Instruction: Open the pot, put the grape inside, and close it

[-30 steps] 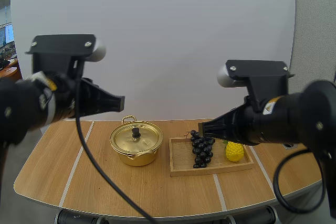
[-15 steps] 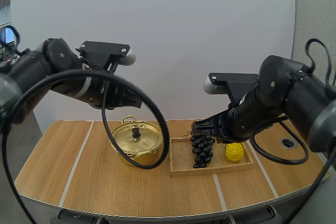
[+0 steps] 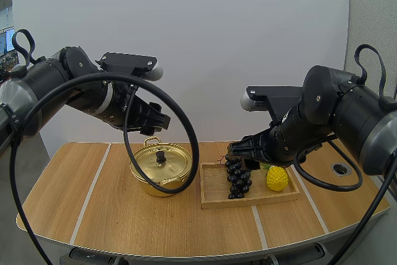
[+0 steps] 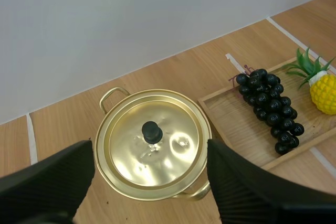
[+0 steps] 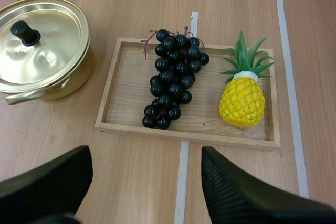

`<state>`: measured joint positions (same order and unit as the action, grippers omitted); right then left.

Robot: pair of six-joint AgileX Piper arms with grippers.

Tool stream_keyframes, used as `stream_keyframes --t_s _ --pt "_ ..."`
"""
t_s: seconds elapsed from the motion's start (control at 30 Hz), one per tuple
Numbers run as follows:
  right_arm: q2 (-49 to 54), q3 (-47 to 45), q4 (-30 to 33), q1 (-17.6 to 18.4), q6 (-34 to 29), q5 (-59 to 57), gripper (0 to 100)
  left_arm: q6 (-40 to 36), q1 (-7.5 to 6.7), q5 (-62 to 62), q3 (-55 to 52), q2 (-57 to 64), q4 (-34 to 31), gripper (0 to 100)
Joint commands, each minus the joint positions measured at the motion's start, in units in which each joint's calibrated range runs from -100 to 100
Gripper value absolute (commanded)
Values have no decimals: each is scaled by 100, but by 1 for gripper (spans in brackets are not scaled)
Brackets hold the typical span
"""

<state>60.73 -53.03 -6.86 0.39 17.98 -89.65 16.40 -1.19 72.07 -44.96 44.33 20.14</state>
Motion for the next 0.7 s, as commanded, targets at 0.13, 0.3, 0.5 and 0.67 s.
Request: stream_keyframes --t_s 0.13,0.3,0.5,0.67 --pt "17 49 -55 -19 -118 67 100 139 9 354 35 12 61 100" --pt "17 49 -55 -19 -118 67 100 621 9 211 35 -12 192 100" --pt "17 49 -124 -19 -118 67 100 841 2 147 264 -652 203 100" --pt "17 49 -153 -19 -118 83 100 1083 2 453 766 -1436 192 100"
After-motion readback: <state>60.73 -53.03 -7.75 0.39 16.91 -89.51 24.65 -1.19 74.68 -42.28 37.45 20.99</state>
